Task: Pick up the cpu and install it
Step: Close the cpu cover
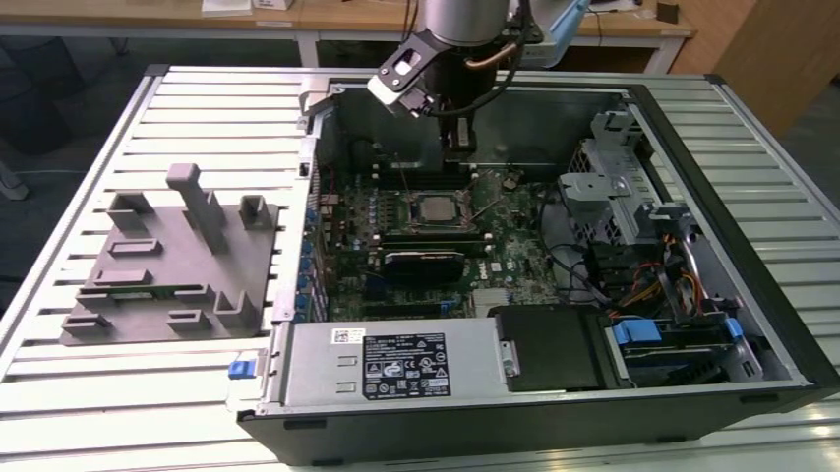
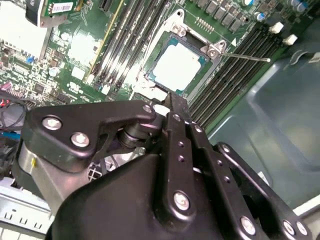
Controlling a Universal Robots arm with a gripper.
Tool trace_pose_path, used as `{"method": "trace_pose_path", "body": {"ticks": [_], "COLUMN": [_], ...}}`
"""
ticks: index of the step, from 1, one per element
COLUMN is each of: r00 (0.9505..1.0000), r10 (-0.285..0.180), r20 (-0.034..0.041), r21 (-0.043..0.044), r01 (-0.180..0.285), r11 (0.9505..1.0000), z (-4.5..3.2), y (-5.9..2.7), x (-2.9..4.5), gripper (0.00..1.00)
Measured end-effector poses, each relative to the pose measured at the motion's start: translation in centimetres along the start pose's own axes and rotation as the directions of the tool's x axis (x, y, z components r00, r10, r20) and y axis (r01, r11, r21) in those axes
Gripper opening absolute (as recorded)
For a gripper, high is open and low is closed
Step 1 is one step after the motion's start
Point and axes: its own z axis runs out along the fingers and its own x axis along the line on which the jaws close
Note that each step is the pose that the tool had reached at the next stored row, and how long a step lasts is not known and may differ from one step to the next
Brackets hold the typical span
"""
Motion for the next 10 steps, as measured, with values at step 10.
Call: {"method": "trace_pose_path", "body": {"ticks": [10], "r00": [0.9991], "r10": [-0.042], "r20": [-0.0015], "r21": [0.0002], "r01": [0.042], "r11": [0.9991], "z": [0.02], "y": [0.55], "x": [-0.04], "gripper": [0.11]}}
